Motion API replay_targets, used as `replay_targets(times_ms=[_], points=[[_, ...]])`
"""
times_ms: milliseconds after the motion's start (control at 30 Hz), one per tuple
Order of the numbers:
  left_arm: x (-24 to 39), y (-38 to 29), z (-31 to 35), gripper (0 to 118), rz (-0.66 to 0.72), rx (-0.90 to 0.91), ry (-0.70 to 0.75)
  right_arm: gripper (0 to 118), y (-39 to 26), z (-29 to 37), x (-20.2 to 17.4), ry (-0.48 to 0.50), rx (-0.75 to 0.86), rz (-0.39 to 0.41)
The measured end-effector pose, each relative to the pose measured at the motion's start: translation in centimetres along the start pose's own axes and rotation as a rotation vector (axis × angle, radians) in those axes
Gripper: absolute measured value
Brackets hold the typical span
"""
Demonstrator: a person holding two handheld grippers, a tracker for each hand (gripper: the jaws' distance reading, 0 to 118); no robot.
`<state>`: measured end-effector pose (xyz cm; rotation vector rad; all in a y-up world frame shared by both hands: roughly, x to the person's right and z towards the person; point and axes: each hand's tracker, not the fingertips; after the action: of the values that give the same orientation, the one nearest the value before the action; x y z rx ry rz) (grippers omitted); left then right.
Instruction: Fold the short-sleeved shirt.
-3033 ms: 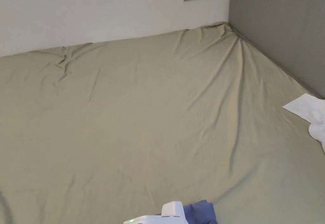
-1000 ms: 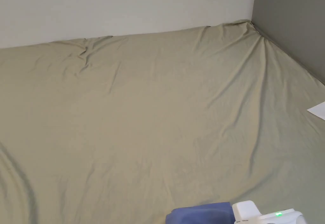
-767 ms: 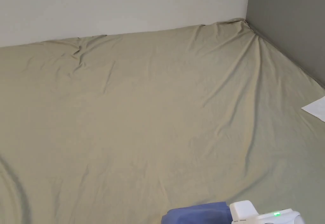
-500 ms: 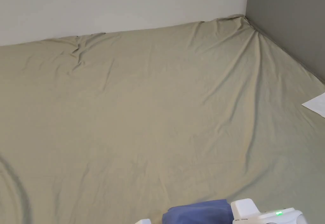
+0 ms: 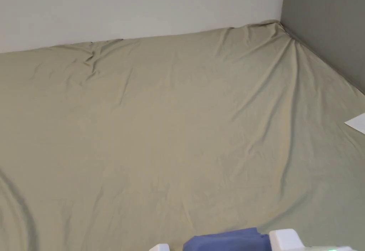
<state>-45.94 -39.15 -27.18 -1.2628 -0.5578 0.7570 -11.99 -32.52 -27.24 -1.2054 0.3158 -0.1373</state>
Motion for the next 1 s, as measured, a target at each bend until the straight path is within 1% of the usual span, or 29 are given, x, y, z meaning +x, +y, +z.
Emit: replay_targets(times_ms=[33,100,167,233,267,300,400,433,500,567,633,700,733,833,900,1000], points=[[-0.6,0.3,1.0,26,0.004,0.0,-0.001,1,0.2,1.3,0.2,0.014,0.065,-0.024],[-2.0,1.1,3.9,26,-0.016,0.007,0.041,1,1.2,3.7,0.6,-0.009,0.116,-0.012],[-4.1,1.7,7.3,26,-0.003,0.011,0.046,0,1.9,5.8,1.0,-0.049,0.171,0.001],[-7.1,2.2,11.7,26,0.074,0.003,0.048,1,2.4,7.7,1.3,-0.093,0.227,0.016],[-8.4,2.4,13.9,26,0.084,0.009,0.074,1,2.5,8.5,1.4,-0.115,0.248,0.017],[-9.8,2.8,16.5,26,0.076,0.024,0.131,0,2.6,9.1,1.5,-0.12,0.248,0.027],[-13.2,3.5,24.1,26,0.14,0.072,0.272,1,2.5,10.2,1.6,-0.131,0.264,0.019],[-14.2,3.8,26.2,26,0.141,0.076,0.303,1,2.4,10.4,1.6,-0.137,0.266,0.016],[-16.0,4.2,30.5,26,0.182,0.099,0.375,0,2.1,10.5,1.5,-0.154,0.29,-0.007],[-16.4,4.1,33.7,26,0.205,0.128,0.471,1,1.9,10.6,1.4,-0.156,0.282,-0.014],[-17.7,4.1,36.5,26,0.245,0.152,0.521,0,1.7,10.6,1.1,-0.159,0.286,-0.022],[-19.4,3.9,38.7,26,0.283,0.19,0.57,0,1.7,10.6,0.7,-0.179,0.283,-0.013],[-19.9,3.7,39.5,26,0.307,0.2,0.604,0,1.7,10.8,-0.1,-0.184,0.281,-0.008],[-21.2,3.1,40.2,26,0.379,0.201,0.697,1,1.7,10.6,-0.6,-0.179,0.268,-0.002],[-22.0,2.5,39.5,26,0.371,0.187,0.688,1,1.8,10.6,-1.1,-0.18,0.266,0.004],[-21.6,1.4,38.2,26,0.39,0.222,0.685,1,1.9,10.8,-1.5,-0.178,0.265,0.007]])
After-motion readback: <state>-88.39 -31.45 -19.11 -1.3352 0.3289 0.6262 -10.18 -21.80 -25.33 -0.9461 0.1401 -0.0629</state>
